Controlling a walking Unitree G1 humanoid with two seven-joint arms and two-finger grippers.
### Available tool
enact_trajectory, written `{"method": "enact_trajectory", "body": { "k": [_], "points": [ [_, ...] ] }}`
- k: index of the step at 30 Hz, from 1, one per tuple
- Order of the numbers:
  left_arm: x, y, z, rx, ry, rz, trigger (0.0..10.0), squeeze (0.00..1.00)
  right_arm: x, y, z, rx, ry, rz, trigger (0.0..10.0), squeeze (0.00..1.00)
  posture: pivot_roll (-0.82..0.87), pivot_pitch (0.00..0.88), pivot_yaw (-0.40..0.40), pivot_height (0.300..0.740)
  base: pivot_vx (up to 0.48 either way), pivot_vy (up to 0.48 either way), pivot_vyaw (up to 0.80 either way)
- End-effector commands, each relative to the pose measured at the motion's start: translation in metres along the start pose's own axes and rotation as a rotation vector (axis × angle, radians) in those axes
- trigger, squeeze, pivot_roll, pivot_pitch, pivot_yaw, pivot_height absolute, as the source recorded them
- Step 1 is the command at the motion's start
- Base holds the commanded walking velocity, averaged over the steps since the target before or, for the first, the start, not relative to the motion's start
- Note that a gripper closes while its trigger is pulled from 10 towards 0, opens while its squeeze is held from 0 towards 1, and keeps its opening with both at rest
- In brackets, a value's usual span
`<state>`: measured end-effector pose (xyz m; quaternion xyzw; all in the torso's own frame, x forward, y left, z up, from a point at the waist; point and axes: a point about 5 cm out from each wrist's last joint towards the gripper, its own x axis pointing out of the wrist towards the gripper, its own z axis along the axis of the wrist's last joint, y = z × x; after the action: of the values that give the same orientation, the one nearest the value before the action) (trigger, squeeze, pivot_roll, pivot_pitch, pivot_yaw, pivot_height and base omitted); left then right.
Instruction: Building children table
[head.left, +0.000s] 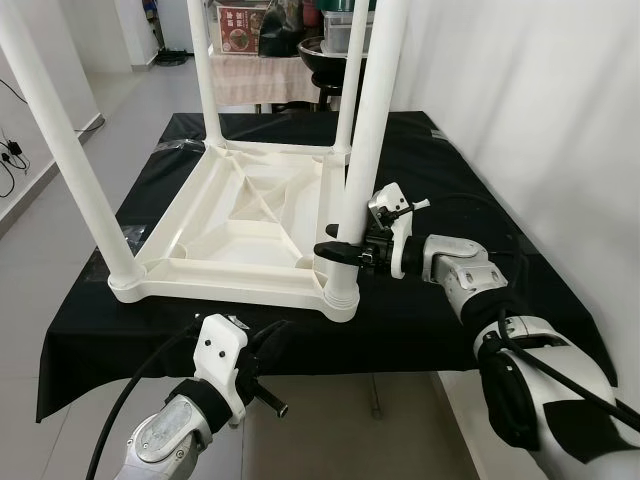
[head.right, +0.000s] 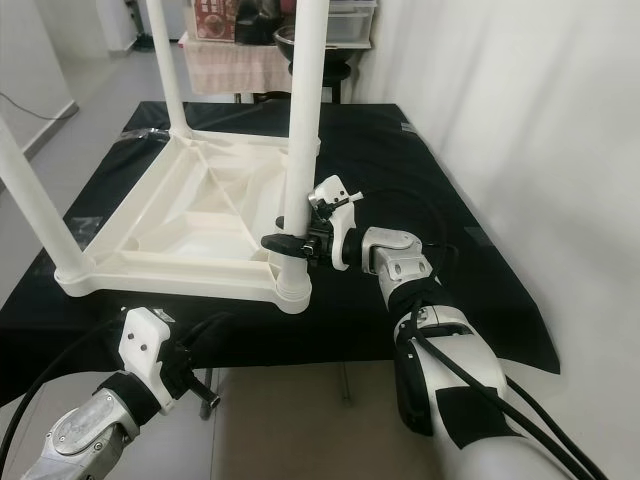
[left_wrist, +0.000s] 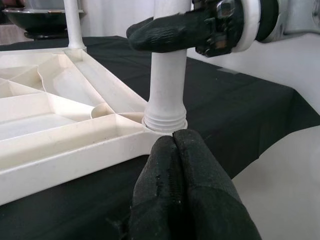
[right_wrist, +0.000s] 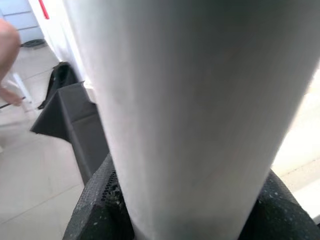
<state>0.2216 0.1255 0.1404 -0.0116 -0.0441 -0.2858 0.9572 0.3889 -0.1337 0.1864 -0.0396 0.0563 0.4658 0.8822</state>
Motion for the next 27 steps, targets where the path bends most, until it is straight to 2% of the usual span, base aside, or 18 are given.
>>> {"method": "enact_trajectory", "body": {
  "k": [1,2,3,4,5,7,9,10,11,12,16,17,18,19,20,21,22,27],
  "points": [
    [-0.003,0.002,0.0,0.002,0.019,-0.002,10.0,0.0,-0.01,-0.011,-0.022,0.018,0.05,-0.265,0.0,0.0,0.05,0.029,-0.05,0.74,0.0,0.0,0.0],
    [-0.003,0.005,0.0,0.003,0.019,0.005,10.0,0.0,-0.014,-0.016,-0.031,0.058,0.038,-0.57,0.0,0.0,0.03,0.031,-0.045,0.74,0.0,0.0,0.0],
    [-0.003,0.005,0.0,0.003,0.019,0.005,10.0,0.0,-0.014,-0.016,-0.031,0.058,0.038,-0.57,0.0,0.0,0.03,0.031,-0.045,0.74,0.0,0.0,0.0],
    [-0.003,0.006,0.0,0.004,0.018,0.01,10.0,0.0,-0.02,-0.018,-0.037,0.094,0.036,-0.788,0.0,0.0,0.03,0.031,-0.045,0.74,0.0,0.0,0.0],
    [-0.002,0.009,0.001,0.005,0.017,0.014,10.0,0.0,-0.009,0.01,-0.046,0.165,0.001,-0.768,0.0,0.0,0.02,0.038,-0.027,0.74,0.0,0.0,0.0],
    [-0.002,0.009,0.001,0.005,0.017,0.014,10.0,0.0,-0.009,0.01,-0.046,0.165,0.001,-0.768,0.0,0.0,0.02,0.038,-0.027,0.74,0.0,0.0,0.0],
    [0.001,0.013,0.001,0.008,0.017,0.02,10.0,0.0,0.004,0.059,-0.047,0.217,-0.045,-0.691,0.0,0.0,0.01,0.027,-0.016,0.74,0.0,0.0,0.0],
    [0.001,0.013,0.001,0.008,0.017,0.02,10.0,0.0,0.004,0.059,-0.047,0.217,-0.045,-0.691,0.0,0.0,0.01,0.027,-0.016,0.74,0.0,0.0,0.0],
    [0.004,0.015,0.001,0.006,0.014,0.024,10.0,0.0,0.013,0.066,-0.042,0.188,-0.057,-0.643,0.0,0.0,0.0,0.002,-0.013,0.74,0.0,0.0,0.0],
    [0.006,0.017,0.0,0.01,0.015,0.022,10.0,0.0,0.021,0.066,-0.04,0.157,-0.051,-0.628,0.0,0.0,0.01,0.0,-0.027,0.74,0.0,0.0,0.0],
    [0.009,0.018,-0.001,0.014,0.016,0.021,10.0,0.0,0.03,0.063,-0.039,0.123,-0.039,-0.608,0.0,0.0,0.02,0.0,-0.032,0.74,0.0,0.0,0.0],
    [0.01,0.019,-0.001,0.016,0.012,0.035,10.0,0.0,0.034,0.065,-0.037,0.123,-0.03,-0.613,5.7,0.0,0.02,0.0,-0.036,0.74,0.0,0.0,0.0],
    [0.01,0.02,-0.002,0.014,0.007,0.053,10.0,0.0,0.037,0.068,-0.035,0.113,-0.022,-0.586,10.0,0.0,0.02,0.0,-0.037,0.74,0.0,0.0,0.0],
    [0.01,0.02,-0.002,0.014,0.007,0.053,10.0,0.0,0.037,0.068,-0.035,0.113,-0.022,-0.586,10.0,0.0,0.02,0.0,-0.037,0.74,0.0,0.0,0.0],
    [0.01,0.021,-0.002,0.013,0.003,0.066,10.0,0.0,0.039,0.07,-0.034,0.106,-0.017,-0.567,10.0,0.21,0.02,0.0,-0.037,0.74,0.0,0.0,0.0],
    [0.01,0.021,-0.002,0.013,0.003,0.066,10.0,0.0,0.039,0.07,-0.034,0.106,-0.017,-0.567,10.0,0.21,0.02,0.0,-0.037,0.74,0.0,0.0,0.0],
    [0.01,0.021,-0.002,0.011,0.002,0.069,10.0,0.0,0.04,0.07,-0.028,0.11,-0.036,-0.529,10.0,0.98,0.03,0.0,-0.042,0.74,0.0,0.0,0.0],
    [0.012,0.018,-0.004,0.01,0.01,0.048,10.0,0.0,0.035,0.056,0.009,0.094,-0.193,-0.255,10.0,1.0,0.03,0.0,-0.049,0.74,0.0,0.0,0.0]
  ]
}}
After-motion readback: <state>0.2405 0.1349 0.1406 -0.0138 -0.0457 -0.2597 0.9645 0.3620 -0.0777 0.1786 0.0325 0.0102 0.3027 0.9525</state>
